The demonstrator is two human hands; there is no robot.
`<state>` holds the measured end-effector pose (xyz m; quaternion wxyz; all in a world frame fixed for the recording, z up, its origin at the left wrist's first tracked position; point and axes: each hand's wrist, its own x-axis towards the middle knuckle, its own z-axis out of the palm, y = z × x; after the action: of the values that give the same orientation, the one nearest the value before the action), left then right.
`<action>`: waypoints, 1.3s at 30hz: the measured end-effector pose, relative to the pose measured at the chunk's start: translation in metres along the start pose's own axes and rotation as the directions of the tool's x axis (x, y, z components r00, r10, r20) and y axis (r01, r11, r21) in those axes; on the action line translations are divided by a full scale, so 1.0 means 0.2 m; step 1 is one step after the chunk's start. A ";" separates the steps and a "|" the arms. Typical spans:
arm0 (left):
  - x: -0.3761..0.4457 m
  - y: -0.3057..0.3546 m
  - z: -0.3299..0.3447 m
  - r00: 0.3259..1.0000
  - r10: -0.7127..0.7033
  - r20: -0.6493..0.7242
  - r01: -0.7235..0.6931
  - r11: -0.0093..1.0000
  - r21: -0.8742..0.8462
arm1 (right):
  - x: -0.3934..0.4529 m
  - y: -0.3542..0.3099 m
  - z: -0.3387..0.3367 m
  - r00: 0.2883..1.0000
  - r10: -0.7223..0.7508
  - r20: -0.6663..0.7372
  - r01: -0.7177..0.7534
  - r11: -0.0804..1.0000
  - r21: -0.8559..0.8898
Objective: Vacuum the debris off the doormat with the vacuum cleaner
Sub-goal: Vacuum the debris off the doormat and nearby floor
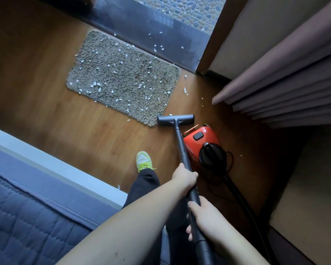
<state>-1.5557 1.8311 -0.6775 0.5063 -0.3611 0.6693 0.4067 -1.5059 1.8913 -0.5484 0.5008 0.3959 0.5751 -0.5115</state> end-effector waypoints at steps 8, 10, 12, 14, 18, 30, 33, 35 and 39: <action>0.05 0.03 -0.01 0.998 0.051 -0.040 -0.043 0.984 0.173 | 0.03 0.00 -0.01 1.000 -0.003 -0.020 0.004 0.999 0.048; 0.08 0.04 -0.02 0.997 0.061 -0.041 -0.053 0.982 0.181 | 0.06 -0.01 -0.01 1.000 -0.014 -0.023 0.015 0.999 0.050; 0.09 0.07 -0.04 0.997 0.070 -0.042 -0.061 0.979 0.196 | 0.07 -0.04 0.01 0.999 -0.021 -0.035 0.023 0.997 0.071; 0.11 0.10 -0.07 0.996 0.077 -0.038 -0.067 0.974 0.215 | 0.09 -0.06 0.03 0.998 -0.027 -0.053 0.032 0.996 0.084; 0.11 0.18 -0.13 0.995 0.092 -0.027 -0.084 0.973 0.213 | 0.10 -0.15 0.05 0.997 -0.044 -0.066 0.052 0.993 0.111; 0.08 0.25 -0.11 0.988 0.118 0.096 -0.133 0.978 0.163 | 0.08 -0.17 0.06 0.990 -0.038 -0.133 0.066 0.975 0.212; 0.13 0.30 -0.12 0.987 0.138 0.085 -0.151 0.971 0.183 | 0.12 -0.22 0.04 0.989 -0.026 -0.148 0.060 0.971 0.231; 0.18 0.34 -0.13 0.987 0.145 0.073 -0.156 0.970 0.186 | 0.16 -0.26 0.03 0.990 -0.027 -0.140 0.062 0.966 0.252; 0.26 0.44 -0.13 0.982 0.181 0.052 -0.188 0.955 0.230 | 0.23 -0.33 -0.01 0.989 -0.053 -0.138 0.088 0.962 0.260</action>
<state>-1.6558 1.8385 -0.7090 0.5153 -0.2285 0.7355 0.3758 -1.5777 1.8791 -0.5817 0.3862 0.4711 0.5466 -0.5746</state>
